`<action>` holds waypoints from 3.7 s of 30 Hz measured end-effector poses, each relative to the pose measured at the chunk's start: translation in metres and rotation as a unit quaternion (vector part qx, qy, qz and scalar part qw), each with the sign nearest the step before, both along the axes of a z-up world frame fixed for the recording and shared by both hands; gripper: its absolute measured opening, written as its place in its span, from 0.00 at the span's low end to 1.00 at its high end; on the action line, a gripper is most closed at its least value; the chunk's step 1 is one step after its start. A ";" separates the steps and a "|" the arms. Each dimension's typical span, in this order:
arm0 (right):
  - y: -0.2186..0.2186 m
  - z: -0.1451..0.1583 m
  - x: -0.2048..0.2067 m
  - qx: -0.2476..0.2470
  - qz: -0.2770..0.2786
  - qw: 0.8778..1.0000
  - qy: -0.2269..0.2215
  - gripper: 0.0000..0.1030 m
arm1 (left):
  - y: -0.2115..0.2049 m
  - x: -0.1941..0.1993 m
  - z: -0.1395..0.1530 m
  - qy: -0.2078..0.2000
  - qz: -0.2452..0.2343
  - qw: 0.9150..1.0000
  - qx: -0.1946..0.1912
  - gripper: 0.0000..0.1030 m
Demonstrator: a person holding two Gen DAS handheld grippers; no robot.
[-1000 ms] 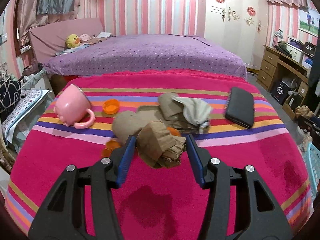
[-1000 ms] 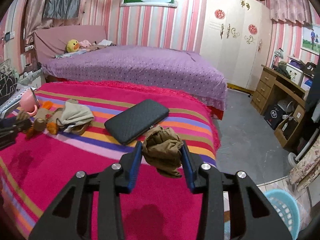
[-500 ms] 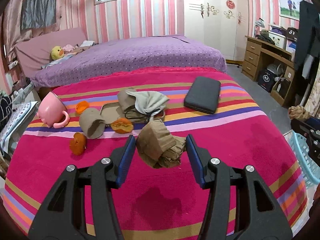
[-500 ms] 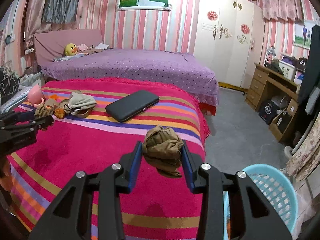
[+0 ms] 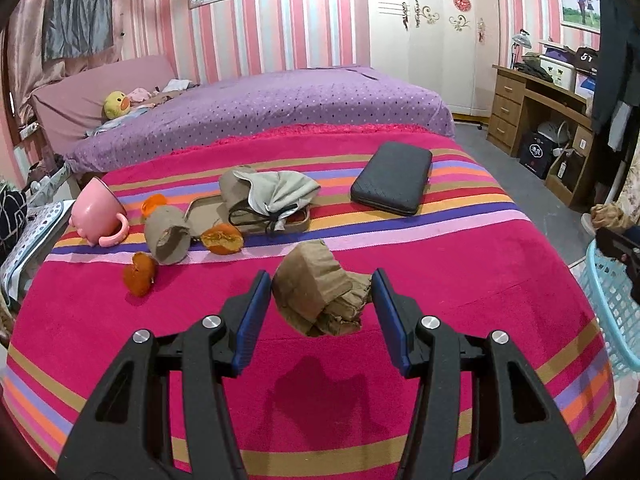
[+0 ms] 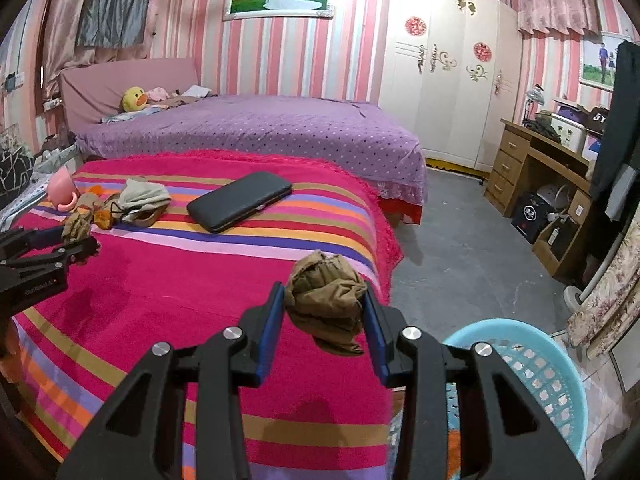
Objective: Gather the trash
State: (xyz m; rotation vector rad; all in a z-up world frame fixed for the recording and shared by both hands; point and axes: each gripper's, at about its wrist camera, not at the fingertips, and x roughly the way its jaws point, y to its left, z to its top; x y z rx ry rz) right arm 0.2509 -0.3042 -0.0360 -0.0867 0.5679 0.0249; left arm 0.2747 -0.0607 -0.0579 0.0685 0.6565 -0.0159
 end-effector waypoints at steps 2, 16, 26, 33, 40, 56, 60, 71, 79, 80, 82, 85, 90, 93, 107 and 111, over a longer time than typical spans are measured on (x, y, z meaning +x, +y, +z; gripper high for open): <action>-0.008 0.001 -0.002 0.002 -0.004 1.000 -0.001 0.37 | -0.004 -0.001 0.000 -0.001 0.000 1.000 0.001 0.49; -0.085 0.002 -0.017 0.014 -0.057 0.998 -0.007 0.37 | -0.034 -0.008 0.004 -0.009 -0.023 0.999 -0.030 0.50; -0.151 -0.009 -0.034 0.005 -0.102 0.995 0.001 0.37 | -0.082 -0.008 0.004 -0.012 -0.046 0.997 -0.060 0.50; -0.200 -0.014 -0.053 0.029 -0.139 0.990 -0.004 0.37 | -0.146 -0.016 0.009 -0.017 -0.086 0.995 -0.051 0.50; -0.232 -0.023 -0.067 0.042 -0.159 0.986 -0.001 0.37 | -0.226 -0.023 0.010 -0.002 -0.126 0.991 -0.050 0.50; -0.258 -0.037 -0.063 0.051 -0.165 0.985 0.004 0.37 | -0.328 -0.033 -0.014 0.012 -0.180 0.983 -0.010 0.52; -0.261 -0.039 -0.063 0.052 -0.167 0.985 0.008 0.37 | -0.329 -0.027 -0.021 0.027 -0.181 0.983 -0.008 0.60; -0.259 -0.042 -0.062 0.049 -0.168 0.985 0.013 0.37 | -0.298 -0.019 -0.011 0.012 -0.163 0.987 -0.012 0.90; -0.248 -0.039 -0.056 0.043 -0.163 0.986 0.013 0.43 | -0.267 -0.019 -0.004 0.009 -0.147 0.989 -0.020 0.92; -0.247 -0.039 -0.056 0.042 -0.164 0.985 0.015 0.53 | -0.262 -0.018 -0.002 0.009 -0.146 0.989 -0.023 0.92; -0.245 -0.038 -0.056 0.043 -0.165 0.985 0.010 0.74 | -0.254 -0.018 0.001 0.006 -0.142 0.990 -0.023 0.93; -0.236 -0.034 -0.054 0.034 -0.169 0.985 0.005 0.82 | -0.240 -0.017 0.006 -0.002 -0.134 0.991 -0.021 0.94; -0.220 -0.026 -0.046 0.029 -0.178 0.984 -0.002 0.95 | -0.216 -0.014 0.012 -0.001 -0.125 0.992 -0.018 0.94; -0.208 -0.023 -0.038 0.026 -0.180 0.983 -0.003 0.96 | -0.197 -0.014 0.014 -0.002 -0.118 0.993 -0.009 0.94; -0.117 -0.013 0.015 0.037 -0.137 0.990 0.004 0.96 | -0.082 0.001 0.031 -0.007 -0.059 0.998 -0.010 0.94; -0.089 -0.009 0.027 0.048 -0.127 0.991 0.000 0.96 | -0.048 0.003 0.031 -0.017 -0.043 0.999 -0.002 0.94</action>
